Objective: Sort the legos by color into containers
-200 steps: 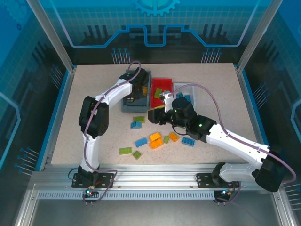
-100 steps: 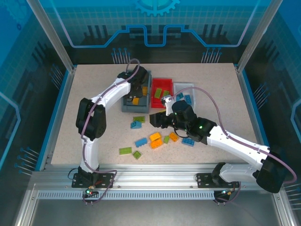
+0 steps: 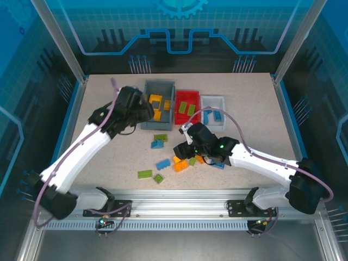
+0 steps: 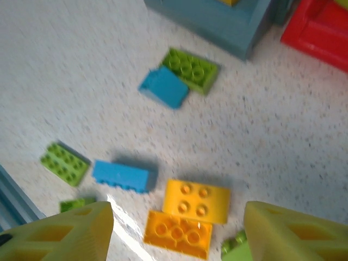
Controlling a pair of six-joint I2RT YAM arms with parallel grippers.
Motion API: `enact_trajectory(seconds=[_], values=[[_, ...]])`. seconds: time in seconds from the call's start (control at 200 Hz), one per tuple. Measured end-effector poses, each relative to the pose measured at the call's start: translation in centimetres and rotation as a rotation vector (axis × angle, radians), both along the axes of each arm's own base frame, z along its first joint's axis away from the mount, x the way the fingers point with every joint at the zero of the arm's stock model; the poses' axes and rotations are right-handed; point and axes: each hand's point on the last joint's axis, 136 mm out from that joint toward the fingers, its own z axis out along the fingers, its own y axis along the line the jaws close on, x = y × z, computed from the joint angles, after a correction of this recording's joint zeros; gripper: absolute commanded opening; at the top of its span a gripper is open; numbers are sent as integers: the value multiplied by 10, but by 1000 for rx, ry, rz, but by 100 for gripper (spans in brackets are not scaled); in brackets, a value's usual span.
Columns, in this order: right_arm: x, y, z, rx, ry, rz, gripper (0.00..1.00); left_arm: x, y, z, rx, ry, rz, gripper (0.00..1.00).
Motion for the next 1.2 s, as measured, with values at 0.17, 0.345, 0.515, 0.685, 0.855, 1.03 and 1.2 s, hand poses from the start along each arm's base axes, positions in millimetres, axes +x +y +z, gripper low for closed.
enact_trajectory(seconds=[0.17, 0.345, 0.515, 0.685, 0.855, 1.03, 1.2], values=[[-4, 30, -26, -110, 58, 78, 73, -53, 16, -19, -97, -5, -11, 56], [8, 66, -59, -134, 155, 79, 77, -87, 34, -20, -148, -55, 3, 56], [27, 94, -88, -99, 273, -11, 80, -94, 38, -16, -166, -68, 13, 56], [54, 110, -101, -47, 358, -139, 80, -92, 37, -23, -154, -39, 18, 56], [72, 125, -99, -35, 392, -234, 80, -91, 37, -25, -150, -31, 18, 56], [79, 122, -107, -84, 416, -322, 79, -91, 37, -25, -152, -31, 20, 56], [75, 110, -118, -149, 437, -380, 77, -91, 36, -25, -152, -31, 19, 56]])
